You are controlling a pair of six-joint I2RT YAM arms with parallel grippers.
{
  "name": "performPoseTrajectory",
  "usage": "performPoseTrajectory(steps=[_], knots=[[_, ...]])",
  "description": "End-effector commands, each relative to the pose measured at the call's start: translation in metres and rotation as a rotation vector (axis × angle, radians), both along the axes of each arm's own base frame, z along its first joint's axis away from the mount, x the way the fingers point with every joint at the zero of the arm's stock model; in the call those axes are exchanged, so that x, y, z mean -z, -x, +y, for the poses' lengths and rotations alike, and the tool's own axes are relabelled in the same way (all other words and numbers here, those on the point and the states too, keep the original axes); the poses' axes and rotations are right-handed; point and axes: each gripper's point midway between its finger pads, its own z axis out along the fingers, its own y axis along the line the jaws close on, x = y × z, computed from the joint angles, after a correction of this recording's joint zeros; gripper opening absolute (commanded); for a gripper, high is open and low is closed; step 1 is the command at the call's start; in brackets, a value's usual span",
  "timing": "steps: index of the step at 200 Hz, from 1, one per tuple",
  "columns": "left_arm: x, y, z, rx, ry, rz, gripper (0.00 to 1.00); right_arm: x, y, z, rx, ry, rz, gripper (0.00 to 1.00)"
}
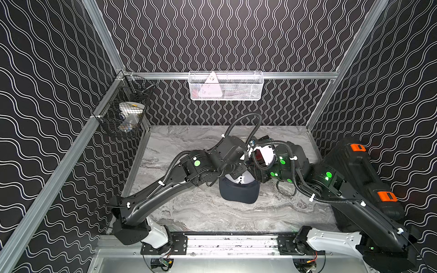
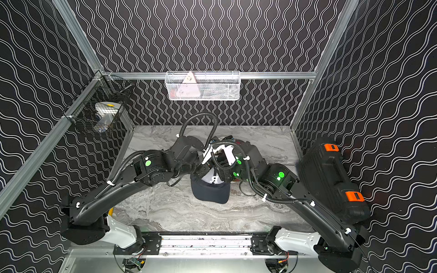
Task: Open the adjustable buckle of the baseball cap
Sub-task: Pull the adjustable strap on the baseball cap.
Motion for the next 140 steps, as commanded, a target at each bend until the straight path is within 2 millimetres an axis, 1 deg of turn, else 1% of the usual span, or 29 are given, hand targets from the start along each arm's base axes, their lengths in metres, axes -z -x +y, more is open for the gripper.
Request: performPoseTrajectory(steps=[1, 14, 35, 52, 81, 118, 140], knots=[[-0.001, 0.006, -0.001, 0.007, 0.029, 0.03, 0.0, -0.011, -0.009, 0.007, 0.008, -0.027, -0.055, 0.51], [-0.001, 0.008, -0.002, 0.016, 0.042, 0.04, 0.0, -0.011, -0.009, 0.01, 0.002, -0.037, -0.057, 0.43], [-0.001, 0.011, -0.004, 0.026, 0.056, 0.053, 0.0, -0.011, -0.01, 0.01, 0.004, -0.036, -0.056, 0.25], [-0.002, 0.013, -0.006, 0.035, 0.067, 0.067, 0.0, -0.013, -0.009, 0.009, 0.007, -0.049, -0.062, 0.16], [0.0, 0.017, -0.01, 0.053, 0.08, 0.098, 0.0, -0.016, -0.006, 0.008, 0.003, -0.075, -0.066, 0.09], [0.005, 0.019, -0.01, 0.053, 0.074, 0.12, 0.0, -0.022, -0.001, 0.007, -0.006, -0.113, -0.07, 0.0], [0.01, 0.019, -0.01, 0.05, 0.065, 0.129, 0.0, -0.026, 0.001, 0.006, -0.005, -0.139, -0.074, 0.0]])
